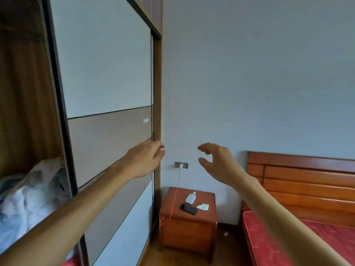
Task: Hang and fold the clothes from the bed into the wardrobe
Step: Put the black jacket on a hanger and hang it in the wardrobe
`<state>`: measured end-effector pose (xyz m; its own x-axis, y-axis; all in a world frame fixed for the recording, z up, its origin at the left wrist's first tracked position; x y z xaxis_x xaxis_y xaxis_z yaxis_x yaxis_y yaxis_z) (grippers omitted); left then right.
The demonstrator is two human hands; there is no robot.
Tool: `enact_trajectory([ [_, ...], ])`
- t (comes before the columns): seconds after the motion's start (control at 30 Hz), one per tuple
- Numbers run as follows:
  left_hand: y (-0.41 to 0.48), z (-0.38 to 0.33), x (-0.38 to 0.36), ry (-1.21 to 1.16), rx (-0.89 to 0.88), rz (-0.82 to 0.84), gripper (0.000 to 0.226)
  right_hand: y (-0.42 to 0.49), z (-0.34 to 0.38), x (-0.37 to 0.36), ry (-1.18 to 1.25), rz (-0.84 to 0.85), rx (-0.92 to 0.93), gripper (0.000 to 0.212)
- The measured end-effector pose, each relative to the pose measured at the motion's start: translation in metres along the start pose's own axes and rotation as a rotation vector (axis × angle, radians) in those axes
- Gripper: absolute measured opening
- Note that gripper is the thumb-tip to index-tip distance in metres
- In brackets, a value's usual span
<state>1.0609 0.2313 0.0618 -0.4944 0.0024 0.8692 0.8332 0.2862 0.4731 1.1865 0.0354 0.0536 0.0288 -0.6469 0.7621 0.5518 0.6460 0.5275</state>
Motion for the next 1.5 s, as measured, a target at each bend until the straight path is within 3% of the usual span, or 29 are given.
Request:
enact_trajectory([
  [0.27, 0.016, -0.211, -0.092, -0.151, -0.218, 0.167, 0.032, -0.137, -0.147, 0.114, -0.113, -0.039, -0.260, 0.043],
  [0.67, -0.030, -0.483, -0.195, -0.283, -0.529, 0.404, 0.032, -0.356, -0.290, 0.240, -0.223, -0.105, -0.612, 0.044],
  [1.13, -0.077, -0.734, -0.340, -0.303, -0.987, 0.739, 0.033, -0.583, -0.430, 0.283, -0.271, -0.150, -1.153, 0.043],
  [1.5, -0.125, -0.889, -0.479, -0.333, -1.330, 1.004, 0.031, -0.702, -0.508, 0.267, -0.154, -0.304, -1.620, 0.036],
])
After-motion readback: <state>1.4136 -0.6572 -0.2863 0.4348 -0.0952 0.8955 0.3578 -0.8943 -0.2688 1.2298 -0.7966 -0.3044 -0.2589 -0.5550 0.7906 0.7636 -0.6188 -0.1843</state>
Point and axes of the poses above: each hand's wrist, its own y-axis towards the middle knuckle, its own x-axis out of the back of the hand, z = x × y, the point moved 3 cm from there along y, towards the middle knuckle, and after that the axes turned 2 degrees about y, right-handed, at the moved point
